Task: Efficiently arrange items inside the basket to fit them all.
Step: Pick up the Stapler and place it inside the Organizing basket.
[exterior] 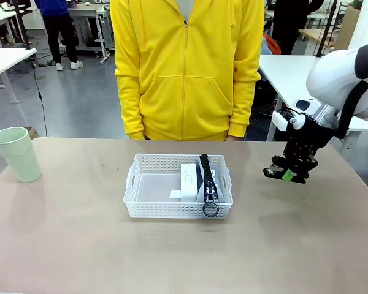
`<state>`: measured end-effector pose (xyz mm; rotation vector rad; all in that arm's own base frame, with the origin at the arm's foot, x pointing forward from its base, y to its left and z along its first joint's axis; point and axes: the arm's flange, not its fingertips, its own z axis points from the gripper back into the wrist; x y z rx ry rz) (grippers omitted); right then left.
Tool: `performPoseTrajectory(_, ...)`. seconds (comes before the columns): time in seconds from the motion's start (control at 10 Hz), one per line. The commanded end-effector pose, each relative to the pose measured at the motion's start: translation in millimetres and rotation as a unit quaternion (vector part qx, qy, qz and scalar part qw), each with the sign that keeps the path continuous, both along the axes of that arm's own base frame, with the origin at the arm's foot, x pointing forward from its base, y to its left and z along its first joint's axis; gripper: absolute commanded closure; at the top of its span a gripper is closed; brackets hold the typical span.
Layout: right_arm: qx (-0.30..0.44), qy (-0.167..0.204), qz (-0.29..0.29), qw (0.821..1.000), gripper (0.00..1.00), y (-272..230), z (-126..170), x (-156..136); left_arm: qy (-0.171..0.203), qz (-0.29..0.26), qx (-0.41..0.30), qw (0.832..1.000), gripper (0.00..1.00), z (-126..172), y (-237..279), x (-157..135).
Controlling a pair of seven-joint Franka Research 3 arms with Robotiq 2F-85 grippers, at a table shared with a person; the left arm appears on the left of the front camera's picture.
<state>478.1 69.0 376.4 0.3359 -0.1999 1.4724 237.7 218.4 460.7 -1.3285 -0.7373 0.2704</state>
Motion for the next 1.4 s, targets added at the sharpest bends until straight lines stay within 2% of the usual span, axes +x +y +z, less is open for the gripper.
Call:
performPoseTrajectory(0.0, -0.004, -0.005, 0.009, 1.000, 1.00, 6, 6, 3, -0.014, 0.001, -0.006, 1.000, 0.00, 2, 0, 1)
performPoseTrajectory(0.2, -0.004, -0.005, 0.009, 1.000, 1.00, 6, 6, 3, -0.014, 0.001, -0.006, 1.000, 0.00, 2, 0, 1)
performPoseTrajectory(0.3, 0.000, -0.002, 0.007, 1.000, 0.63, 7, 1, 0, -0.014, 0.001, -0.006, 1.000, 0.00, 2, 0, 1)
performPoseTrajectory(0.4, 0.014, -0.015, -0.041, 0.999, 0.63, 19, 11, 4, -0.014, 0.001, -0.006, 1.000, 0.00, 2, 0, 1)
performPoseTrajectory(0.5, 0.021, -0.020, -0.065, 0.997, 0.63, 45, 34, -6, -0.014, 0.001, -0.006, 1.000, 0.00, 2, 0, 1)
performPoseTrajectory(0.7, 0.018, -0.001, -0.099, 0.995, 0.63, 93, 62, -26, -0.014, 0.001, -0.006, 1.000, 0.00, 2, 0, 1)
performPoseTrajectory(0.8, 0.029, -0.002, -0.112, 0.993, 0.63, 124, 73, -39, -0.014, 0.001, -0.006, 1.000, 0.00, 2, 0, 1)
performPoseTrajectory(0.9, 0.009, -0.014, -0.131, 0.991, 0.63, 160, 81, -49, -0.014, 0.001, -0.006, 1.000, 0.00, 2, 0, 1)
performPoseTrajectory(1.1, -0.018, -0.048, -0.155, 0.987, 0.63, 219, 83, -51, -0.014, 0.001, -0.006, 1.000, 0.00, 2, 0, 1)
performPoseTrajectory(1.3, 0.009, -0.021, -0.155, 0.988, 0.63, 276, 78, -41, -0.014, 0.001, -0.006, 1.000, 0.00, 2, 0, 1)
